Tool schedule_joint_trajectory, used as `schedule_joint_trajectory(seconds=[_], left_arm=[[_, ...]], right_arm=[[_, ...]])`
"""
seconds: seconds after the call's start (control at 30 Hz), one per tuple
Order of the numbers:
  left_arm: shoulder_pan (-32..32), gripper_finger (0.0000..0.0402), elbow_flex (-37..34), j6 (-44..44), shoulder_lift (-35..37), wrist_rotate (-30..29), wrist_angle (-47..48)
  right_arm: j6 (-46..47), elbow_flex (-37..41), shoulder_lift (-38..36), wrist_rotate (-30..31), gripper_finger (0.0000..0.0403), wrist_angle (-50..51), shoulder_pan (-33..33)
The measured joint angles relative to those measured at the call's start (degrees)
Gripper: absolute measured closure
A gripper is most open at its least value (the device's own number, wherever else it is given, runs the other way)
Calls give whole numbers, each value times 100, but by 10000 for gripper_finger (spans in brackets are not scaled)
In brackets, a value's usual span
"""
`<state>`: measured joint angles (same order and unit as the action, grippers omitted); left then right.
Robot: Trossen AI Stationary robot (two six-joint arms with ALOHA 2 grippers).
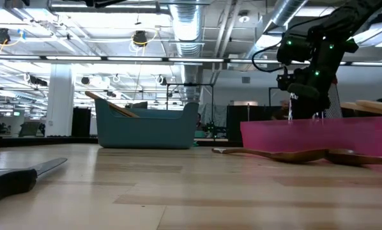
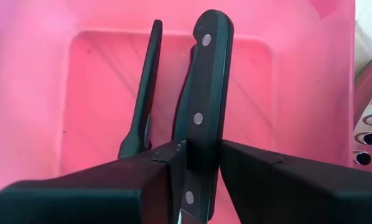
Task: Pick & Place Kitchen Items
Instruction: Put the black kitchen knife into the red bin
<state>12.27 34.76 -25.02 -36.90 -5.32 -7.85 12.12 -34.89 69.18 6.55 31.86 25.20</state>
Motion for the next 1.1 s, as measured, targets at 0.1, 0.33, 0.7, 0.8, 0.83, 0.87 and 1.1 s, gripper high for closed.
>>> schedule_joint_trajectory(seconds=[0.1,0.33,0.7,0.8,0.83,0.87,1.1], left_arm=[[0,296,0,61,-39,2,3],[0,296,4,149,-153,17,0],[0,295,4,195,-422,15,2],[0,289,4,287,-528,44,2],[0,285,4,305,-571,156,5],[0,279,4,320,-622,301,15],[-519,229,4,454,-1218,1177,43]], right_arm=[[2,0,117,0,302,-87,-1],[61,-4,566,0,301,-303,-5],[55,-14,840,-50,292,-401,-48],[17,-93,840,-52,269,-385,-119],[0,-137,840,-50,258,-383,-152],[-4,-189,840,-50,248,-381,-181],[-8,-1043,648,-67,188,326,-446]])
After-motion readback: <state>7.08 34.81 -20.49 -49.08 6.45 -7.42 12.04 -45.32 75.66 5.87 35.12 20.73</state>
